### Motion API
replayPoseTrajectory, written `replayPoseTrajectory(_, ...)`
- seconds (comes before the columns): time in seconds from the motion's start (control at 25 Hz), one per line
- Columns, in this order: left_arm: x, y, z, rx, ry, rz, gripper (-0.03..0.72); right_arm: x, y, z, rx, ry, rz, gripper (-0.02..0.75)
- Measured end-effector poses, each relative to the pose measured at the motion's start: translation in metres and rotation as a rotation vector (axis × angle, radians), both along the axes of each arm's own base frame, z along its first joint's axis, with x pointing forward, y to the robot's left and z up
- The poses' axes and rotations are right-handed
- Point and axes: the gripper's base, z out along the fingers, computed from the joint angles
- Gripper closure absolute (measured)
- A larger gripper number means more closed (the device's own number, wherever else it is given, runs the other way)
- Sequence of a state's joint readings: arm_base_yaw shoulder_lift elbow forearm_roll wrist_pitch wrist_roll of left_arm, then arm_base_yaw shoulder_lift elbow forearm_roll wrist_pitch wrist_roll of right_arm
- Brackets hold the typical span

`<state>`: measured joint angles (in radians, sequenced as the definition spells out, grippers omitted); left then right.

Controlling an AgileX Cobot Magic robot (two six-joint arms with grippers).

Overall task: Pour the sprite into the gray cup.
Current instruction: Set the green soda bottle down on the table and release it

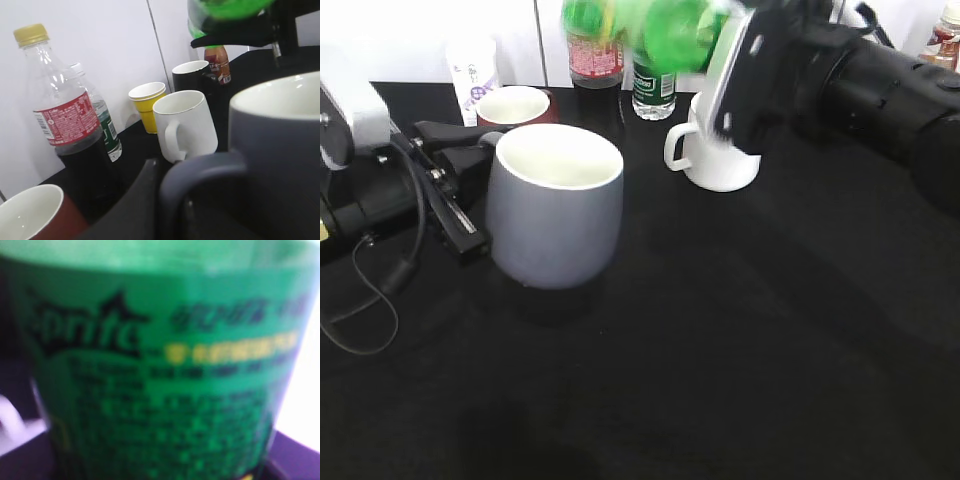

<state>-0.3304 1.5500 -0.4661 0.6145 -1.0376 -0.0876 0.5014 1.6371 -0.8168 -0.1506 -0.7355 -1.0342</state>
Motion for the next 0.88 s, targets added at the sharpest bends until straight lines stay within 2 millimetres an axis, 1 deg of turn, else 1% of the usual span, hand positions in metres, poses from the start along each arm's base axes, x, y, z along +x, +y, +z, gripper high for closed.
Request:
replayPoseTrajectory(0.04, 0.001, 0.001, 0.0, -0.007, 0.004, 0.015, 0.645, 0.0, 0.0, 0.0, 0.111, 0.075, 0.0, 0.299)
replayPoseTrajectory(0.12, 0.004, 0.003, 0.001, -0.031, 0.014, 0.057, 0.645, 0.0, 0.0, 0.0, 0.402, 0.275, -0.002, 0.299)
replayPoseTrajectory(0.16, 0.006, 0.006, 0.002, -0.043, 0.012, 0.091, 0.645, 0.0, 0.0, 0.0, 0.564, 0.386, -0.004, 0.299)
replayPoseTrajectory(0.2, 0.009, 0.009, 0.003, -0.049, -0.003, 0.143, 0.645, 0.0, 0.0, 0.0, 0.691, 0.472, -0.005, 0.299)
replayPoseTrajectory(0.24, 0.013, 0.014, 0.004, -0.059, -0.012, 0.208, 0.645, 0.0, 0.0, 0.0, 0.789, 0.54, -0.007, 0.299)
replayPoseTrajectory(0.28, 0.018, 0.022, 0.006, -0.075, -0.017, 0.288, 0.645, 0.0, -0.001, -0.001, 0.845, 0.583, -0.018, 0.299)
replayPoseTrajectory(0.36, 0.028, 0.048, 0.007, -0.104, -0.018, 0.429, 0.645, 0.002, -0.006, 0.0, 0.921, 0.631, -0.078, 0.299)
replayPoseTrajectory(0.44, 0.036, 0.08, 0.008, -0.112, -0.029, 0.553, 0.645, 0.005, -0.018, 0.006, 0.965, 0.621, -0.122, 0.299)
replayPoseTrajectory(0.52, 0.04, 0.113, 0.007, -0.115, -0.035, 0.676, 0.645, 0.012, -0.042, 0.013, 1.005, 0.589, -0.193, 0.299)
replayPoseTrajectory(0.6, 0.048, 0.136, -0.003, -0.111, -0.015, 0.76, 0.645, 0.019, -0.067, 0.017, 1.036, 0.545, -0.256, 0.3)
replayPoseTrajectory(0.64, 0.056, 0.142, -0.009, -0.108, -0.004, 0.779, 0.645, 0.023, -0.08, 0.017, 1.047, 0.531, -0.294, 0.3)
replayPoseTrajectory(0.72, 0.076, 0.15, -0.023, -0.107, 0.005, 0.794, 0.645, 0.028, -0.096, 0.014, 1.058, 0.525, -0.353, 0.3)
replayPoseTrajectory(0.8, 0.098, 0.152, -0.043, -0.111, 0.017, 0.792, 0.645, 0.029, -0.1, 0.014, 1.062, 0.522, -0.367, 0.3)
replayPoseTrajectory(0.88, 0.117, 0.154, -0.063, -0.101, 0.047, 0.794, 0.645, 0.029, -0.1, 0.014, 1.061, 0.524, -0.37, 0.3)
